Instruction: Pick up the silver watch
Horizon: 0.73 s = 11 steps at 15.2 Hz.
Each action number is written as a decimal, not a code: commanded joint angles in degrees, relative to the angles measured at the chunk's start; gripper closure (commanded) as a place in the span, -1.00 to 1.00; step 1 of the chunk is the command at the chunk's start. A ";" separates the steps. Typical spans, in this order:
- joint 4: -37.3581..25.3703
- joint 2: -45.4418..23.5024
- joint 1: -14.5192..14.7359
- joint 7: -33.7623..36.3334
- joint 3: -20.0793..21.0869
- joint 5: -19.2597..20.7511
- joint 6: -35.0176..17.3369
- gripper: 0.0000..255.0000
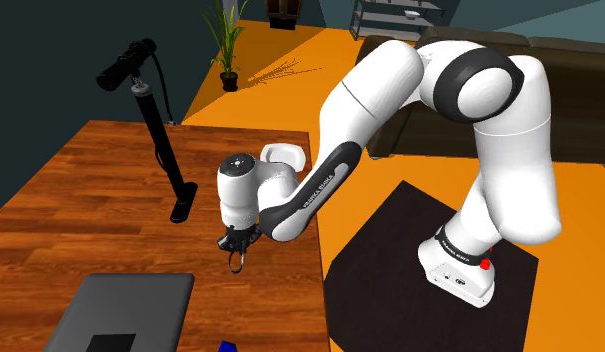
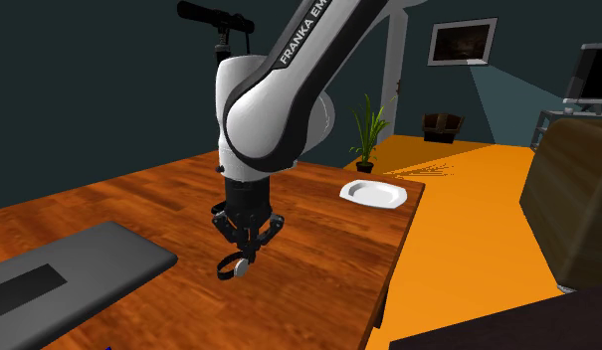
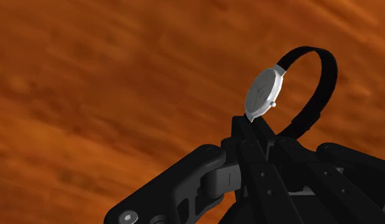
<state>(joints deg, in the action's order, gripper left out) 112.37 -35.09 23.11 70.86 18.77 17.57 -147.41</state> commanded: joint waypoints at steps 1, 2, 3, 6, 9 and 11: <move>0.05 0.04 -0.03 -0.03 0.02 -0.02 0.01 1.00; 0.19 0.68 -0.23 -0.20 0.29 -0.29 0.50 1.00; 0.30 1.30 -0.44 -0.38 0.56 -0.57 1.00 1.00; 0.60 3.14 -1.02 -0.92 1.34 -1.43 2.53 1.00; 0.78 4.93 -1.59 -1.49 2.09 -2.32 4.10 1.00; 0.83 6.10 -1.95 -1.87 2.57 -2.92 5.17 1.00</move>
<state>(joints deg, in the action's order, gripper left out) 112.84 -29.69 21.34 69.10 21.09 14.93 -142.58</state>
